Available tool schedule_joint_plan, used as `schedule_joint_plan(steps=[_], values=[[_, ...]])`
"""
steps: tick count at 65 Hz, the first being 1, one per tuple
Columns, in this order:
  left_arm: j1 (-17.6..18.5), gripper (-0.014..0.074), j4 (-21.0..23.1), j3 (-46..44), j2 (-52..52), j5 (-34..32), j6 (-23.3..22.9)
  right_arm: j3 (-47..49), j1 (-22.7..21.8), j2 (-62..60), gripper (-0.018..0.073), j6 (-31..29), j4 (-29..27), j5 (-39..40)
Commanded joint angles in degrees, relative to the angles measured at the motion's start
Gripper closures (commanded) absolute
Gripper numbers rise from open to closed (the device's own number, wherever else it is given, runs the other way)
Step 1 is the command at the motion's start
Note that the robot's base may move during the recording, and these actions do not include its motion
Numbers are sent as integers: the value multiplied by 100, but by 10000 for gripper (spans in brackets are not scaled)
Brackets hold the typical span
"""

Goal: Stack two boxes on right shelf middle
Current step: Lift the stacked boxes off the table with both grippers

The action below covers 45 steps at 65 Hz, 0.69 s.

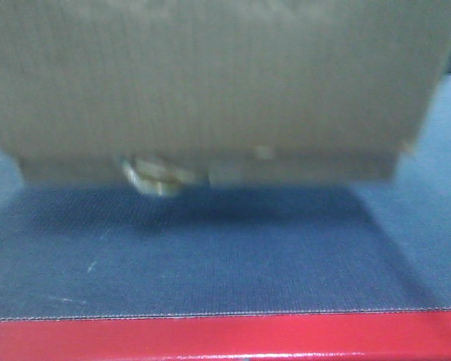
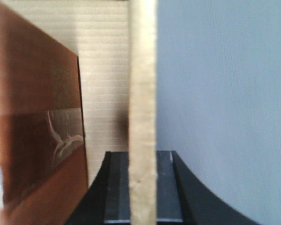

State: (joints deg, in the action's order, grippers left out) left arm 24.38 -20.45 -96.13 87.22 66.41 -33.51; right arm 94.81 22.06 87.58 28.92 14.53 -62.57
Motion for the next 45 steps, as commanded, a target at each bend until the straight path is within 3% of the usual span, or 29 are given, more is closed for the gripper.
schedule_joint_plan(steps=[1, 12, 45], values=[[0, 708, -457, -183, -273, -153, -112, 260, -28, -150, 713, 62, 442, 320], [0, 708, -847, -700, -289, -207, -37, 689, -28, -158, 713, -148, 516, 841], [0, 708, -1115, -982, -289, -883, 48, 873, -28, -173, 713, -314, 779, 1378]])
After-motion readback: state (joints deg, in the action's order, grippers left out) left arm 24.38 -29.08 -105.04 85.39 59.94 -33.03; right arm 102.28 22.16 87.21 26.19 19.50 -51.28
